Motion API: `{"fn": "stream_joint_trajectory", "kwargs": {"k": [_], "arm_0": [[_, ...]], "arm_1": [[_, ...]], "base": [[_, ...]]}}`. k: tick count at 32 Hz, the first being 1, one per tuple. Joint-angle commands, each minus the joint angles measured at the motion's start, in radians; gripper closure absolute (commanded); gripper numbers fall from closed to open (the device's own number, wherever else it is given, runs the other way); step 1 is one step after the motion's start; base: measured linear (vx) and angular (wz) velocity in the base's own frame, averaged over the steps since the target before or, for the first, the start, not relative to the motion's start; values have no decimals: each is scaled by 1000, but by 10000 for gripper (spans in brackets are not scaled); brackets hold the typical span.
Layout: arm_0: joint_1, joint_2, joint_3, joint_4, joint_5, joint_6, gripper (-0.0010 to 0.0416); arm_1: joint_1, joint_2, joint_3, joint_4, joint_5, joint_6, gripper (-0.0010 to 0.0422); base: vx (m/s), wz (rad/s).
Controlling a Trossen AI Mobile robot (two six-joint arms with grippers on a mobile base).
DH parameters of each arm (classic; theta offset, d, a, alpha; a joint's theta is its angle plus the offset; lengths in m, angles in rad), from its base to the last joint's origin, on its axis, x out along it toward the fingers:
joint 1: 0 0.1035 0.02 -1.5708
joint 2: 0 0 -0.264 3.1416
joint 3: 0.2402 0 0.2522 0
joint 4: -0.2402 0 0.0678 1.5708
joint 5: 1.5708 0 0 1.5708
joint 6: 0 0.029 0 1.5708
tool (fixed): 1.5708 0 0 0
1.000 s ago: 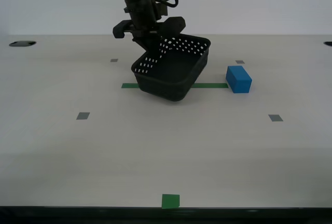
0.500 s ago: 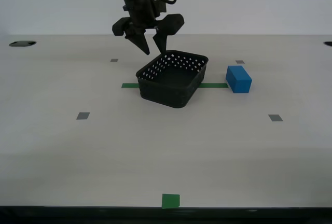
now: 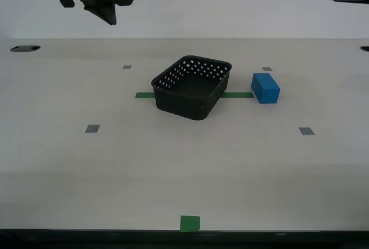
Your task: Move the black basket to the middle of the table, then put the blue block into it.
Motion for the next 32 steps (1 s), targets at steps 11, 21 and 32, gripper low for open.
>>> {"fn": "stream_joint_trajectory", "kwargs": {"k": [11,21,32], "arm_0": [[132,393,349,-353,28,83,128],[222,709,552,-458,30,77,146],[240,741,541,-491,102,66,95]], "arm_1": [[80,-1,0,-3,-3,68,405],[80,-2,0,-16,-3,76,405],[79,-2,0,7,-3,76,406]], "base": [[0,0],[0,0],[0,0]]}}
